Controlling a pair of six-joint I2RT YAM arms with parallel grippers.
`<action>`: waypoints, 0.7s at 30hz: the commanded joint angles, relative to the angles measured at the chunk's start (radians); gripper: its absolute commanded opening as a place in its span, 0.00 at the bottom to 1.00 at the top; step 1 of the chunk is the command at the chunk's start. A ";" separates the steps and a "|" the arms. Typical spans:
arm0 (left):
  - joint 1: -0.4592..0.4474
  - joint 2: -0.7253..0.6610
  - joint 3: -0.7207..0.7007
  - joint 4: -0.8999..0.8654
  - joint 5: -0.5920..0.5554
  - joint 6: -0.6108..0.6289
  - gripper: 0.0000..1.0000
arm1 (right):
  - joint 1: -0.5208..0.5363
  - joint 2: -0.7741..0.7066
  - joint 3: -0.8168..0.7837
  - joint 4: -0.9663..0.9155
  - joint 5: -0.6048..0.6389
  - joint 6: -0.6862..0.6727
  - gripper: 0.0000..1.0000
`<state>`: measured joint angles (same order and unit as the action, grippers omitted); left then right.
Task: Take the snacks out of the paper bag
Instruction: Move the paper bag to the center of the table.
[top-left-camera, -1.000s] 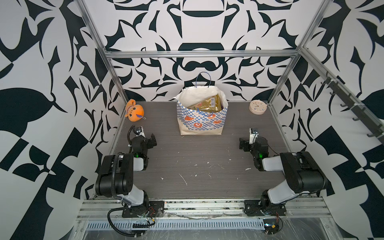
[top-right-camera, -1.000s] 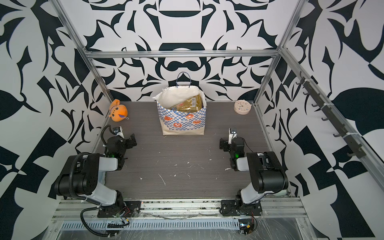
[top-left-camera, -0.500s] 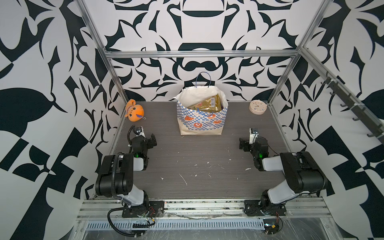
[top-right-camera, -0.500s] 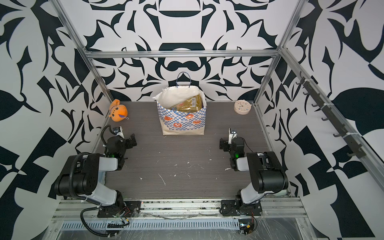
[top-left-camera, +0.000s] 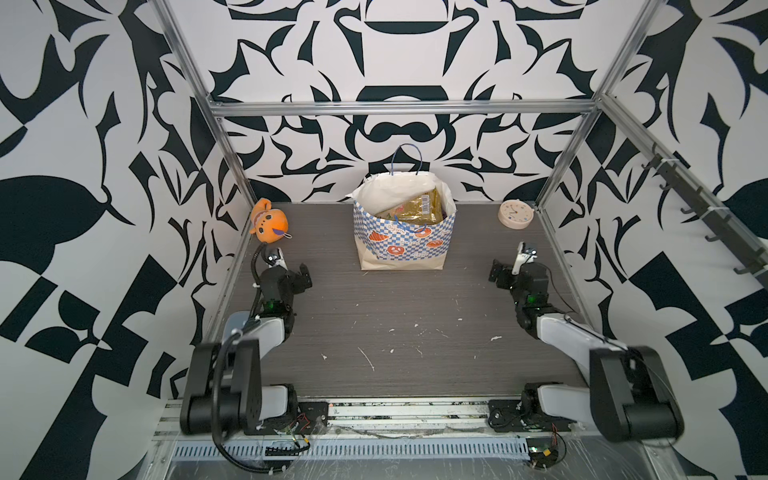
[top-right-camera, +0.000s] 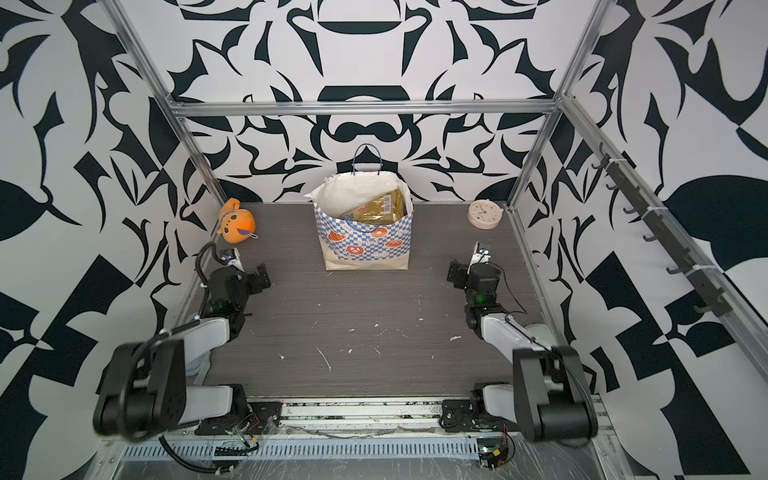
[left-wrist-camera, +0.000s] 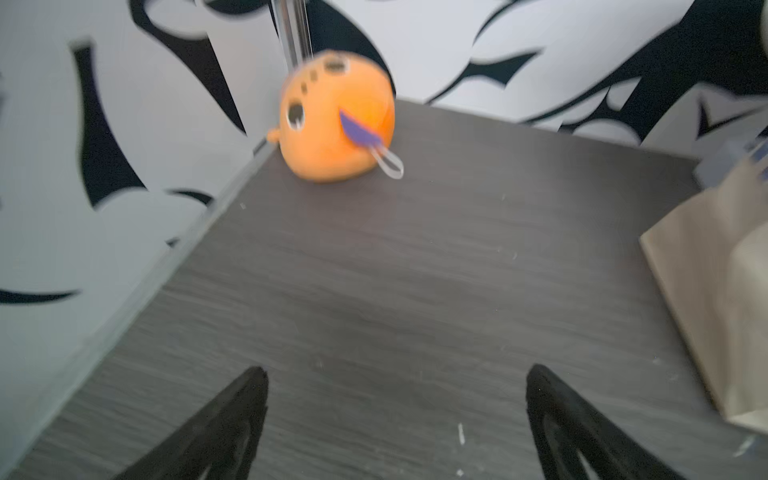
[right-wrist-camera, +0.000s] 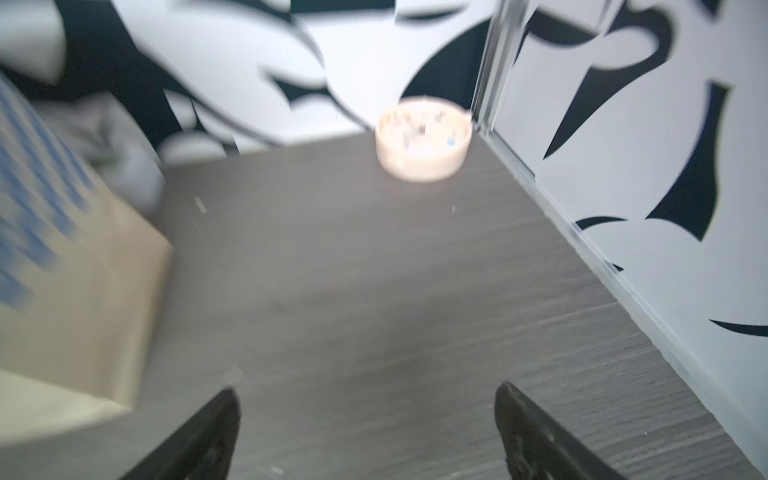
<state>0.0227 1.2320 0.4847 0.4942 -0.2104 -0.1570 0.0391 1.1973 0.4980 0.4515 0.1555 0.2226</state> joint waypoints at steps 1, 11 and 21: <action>-0.011 -0.154 0.240 -0.332 0.072 -0.130 1.00 | 0.008 -0.143 0.139 -0.215 -0.157 0.117 0.87; -0.050 0.272 1.020 -0.884 0.354 -0.249 1.00 | 0.259 0.157 0.828 -0.729 -0.059 0.082 0.75; -0.199 0.700 1.578 -1.285 0.398 -0.136 1.00 | 0.277 0.642 1.545 -1.213 -0.093 0.116 0.82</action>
<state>-0.1524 1.9030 1.9640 -0.6052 0.1406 -0.3244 0.3202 1.7790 1.8957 -0.5449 0.0677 0.3286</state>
